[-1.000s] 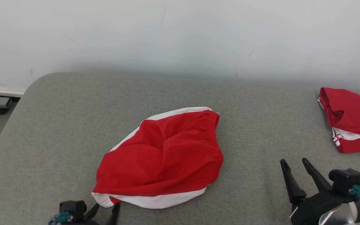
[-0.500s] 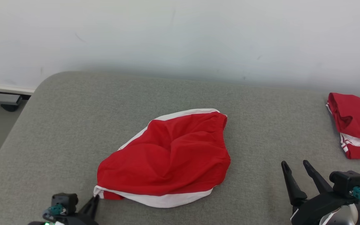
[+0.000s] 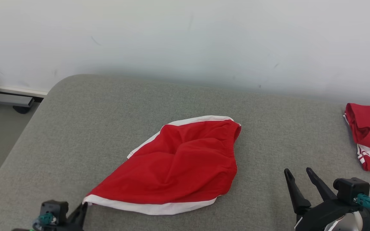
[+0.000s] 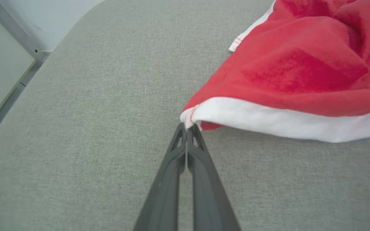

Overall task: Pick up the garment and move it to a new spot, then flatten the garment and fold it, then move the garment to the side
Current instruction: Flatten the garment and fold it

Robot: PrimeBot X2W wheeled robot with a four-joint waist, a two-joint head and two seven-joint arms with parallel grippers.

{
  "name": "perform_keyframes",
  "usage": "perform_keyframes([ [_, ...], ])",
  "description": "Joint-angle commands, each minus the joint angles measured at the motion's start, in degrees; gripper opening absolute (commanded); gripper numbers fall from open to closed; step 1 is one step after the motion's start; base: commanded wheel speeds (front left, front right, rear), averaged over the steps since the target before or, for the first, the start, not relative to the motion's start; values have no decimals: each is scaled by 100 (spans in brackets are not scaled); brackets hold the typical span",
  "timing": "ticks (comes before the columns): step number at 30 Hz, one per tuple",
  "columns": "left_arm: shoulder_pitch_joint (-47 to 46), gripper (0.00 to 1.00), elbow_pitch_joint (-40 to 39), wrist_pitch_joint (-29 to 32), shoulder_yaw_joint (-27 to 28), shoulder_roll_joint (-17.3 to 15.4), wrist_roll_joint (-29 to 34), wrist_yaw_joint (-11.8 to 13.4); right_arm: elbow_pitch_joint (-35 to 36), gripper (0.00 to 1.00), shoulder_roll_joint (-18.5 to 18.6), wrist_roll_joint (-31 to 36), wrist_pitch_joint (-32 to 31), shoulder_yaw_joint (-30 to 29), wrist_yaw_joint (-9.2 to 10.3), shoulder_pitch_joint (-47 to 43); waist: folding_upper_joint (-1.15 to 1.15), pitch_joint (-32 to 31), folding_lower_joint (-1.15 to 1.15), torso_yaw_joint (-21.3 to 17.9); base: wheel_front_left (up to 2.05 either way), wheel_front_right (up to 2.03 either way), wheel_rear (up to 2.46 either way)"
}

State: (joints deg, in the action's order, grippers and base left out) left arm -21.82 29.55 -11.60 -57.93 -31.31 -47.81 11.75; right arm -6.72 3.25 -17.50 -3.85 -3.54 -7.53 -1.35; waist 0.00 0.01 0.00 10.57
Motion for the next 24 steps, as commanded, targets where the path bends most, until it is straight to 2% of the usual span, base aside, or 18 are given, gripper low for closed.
perform_keyframes([
  [1, 84, 0, -31, 21, -9, 9, -58, -9, -10, 100, 7, -41, 35, -2, 6, -6, 0, 2, 0, -17, 0, 0, 0],
  [5, 251, 0, 30, -25, -4, 70, -174, -46, -25, 100, 28, -51, 6, 19, 6, -9, 0, -3, 0, -69, 0, 0, 0],
  [6, 269, 9, 74, -47, 16, 88, -203, -40, -25, 100, 34, -52, 2, 21, 6, -11, 0, -1, 0, -75, 0, 0, 0],
  [7, 284, 53, 133, -87, 59, 104, -224, -3, -24, 100, 38, -53, -3, 27, 6, -10, 0, 1, 0, -82, 0, 0, 0],
  [8, 297, 91, 175, -127, 104, 117, -219, 42, -24, 100, 41, -57, -22, 35, 6, -9, 0, 2, 0, -87, 0, 0, 0],
  [9, 311, 100, 211, -170, 159, 140, -238, 76, -23, 100, 48, -67, -40, 44, 6, -10, 0, 0, 0, -88, 0, 0, 0],
  [17, 443, 100, 111, -359, 785, 195, -186, 481, -32, 100, 71, -179, -76, 178, 6, -60, 0, -17, 0, -18, 0, 0, 0],
  [19, 553, 100, -215, -361, 1172, 176, -8, 633, -42, 100, 87, -205, -75, 263, 6, -42, 0, -17, 0, 13, 0, 0, 0],
  [24, 867, 100, -840, -365, 1894, 272, 430, 697, -151, 100, 95, -327, -58, 500, 6, -9, 0, -10, 0, 57, 0, 0, 0],
])
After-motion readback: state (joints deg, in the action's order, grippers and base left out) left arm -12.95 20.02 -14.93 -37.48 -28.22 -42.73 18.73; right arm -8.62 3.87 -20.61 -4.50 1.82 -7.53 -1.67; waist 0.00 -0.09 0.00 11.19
